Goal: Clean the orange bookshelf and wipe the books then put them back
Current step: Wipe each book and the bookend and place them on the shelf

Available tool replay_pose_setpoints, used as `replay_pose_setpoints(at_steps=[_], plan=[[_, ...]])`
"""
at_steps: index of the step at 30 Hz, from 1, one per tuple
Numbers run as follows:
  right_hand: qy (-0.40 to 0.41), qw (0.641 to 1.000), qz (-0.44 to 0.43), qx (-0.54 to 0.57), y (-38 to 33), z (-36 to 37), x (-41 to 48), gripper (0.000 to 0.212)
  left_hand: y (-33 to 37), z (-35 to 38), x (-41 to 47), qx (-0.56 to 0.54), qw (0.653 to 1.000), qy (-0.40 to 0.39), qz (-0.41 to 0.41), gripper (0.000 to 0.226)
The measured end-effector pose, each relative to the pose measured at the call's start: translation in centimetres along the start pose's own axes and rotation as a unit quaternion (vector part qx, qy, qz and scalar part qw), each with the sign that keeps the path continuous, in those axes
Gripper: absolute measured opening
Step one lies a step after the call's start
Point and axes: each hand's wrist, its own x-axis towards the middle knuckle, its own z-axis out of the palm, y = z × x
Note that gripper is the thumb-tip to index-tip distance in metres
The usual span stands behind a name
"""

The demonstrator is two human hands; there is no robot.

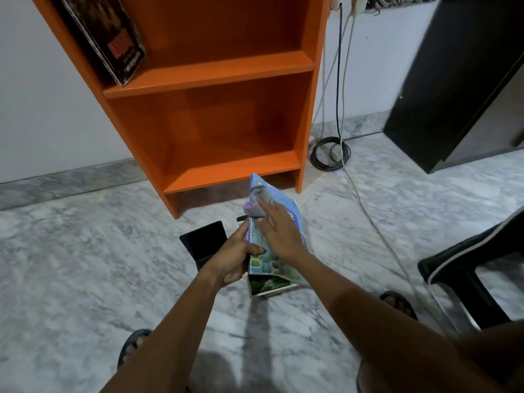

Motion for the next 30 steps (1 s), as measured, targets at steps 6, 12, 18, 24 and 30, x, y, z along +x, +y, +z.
replay_pose_setpoints(at_steps=[6, 12, 18, 24, 30], plan=[[0.115, 0.993, 0.030, 0.004, -1.2, -2.4, 5.4, 0.046, 2.4, -0.1, -2.1, 0.017, 0.998, -0.065, 0.021, 0.083], [0.149, 0.966, 0.196, -0.081, 4.1, -4.7, 5.8, 0.048, 3.2, -0.3, -2.7, 0.028, 0.996, -0.078, 0.028, 0.083], [0.172, 0.943, 0.269, -0.096, 3.5, -4.3, 3.2, 0.043, 3.2, 0.4, -2.6, 0.049, 0.997, -0.064, 0.019, 0.082], [0.080, 0.996, -0.001, -0.044, -3.1, -1.0, 0.6, 0.043, 3.7, 0.1, -1.4, 0.049, 0.997, 0.003, 0.057, 0.085], [0.060, 0.991, -0.118, 0.016, -1.9, 0.8, -3.8, 0.049, 5.2, -2.0, -2.0, 0.016, 0.990, 0.077, 0.118, 0.080]])
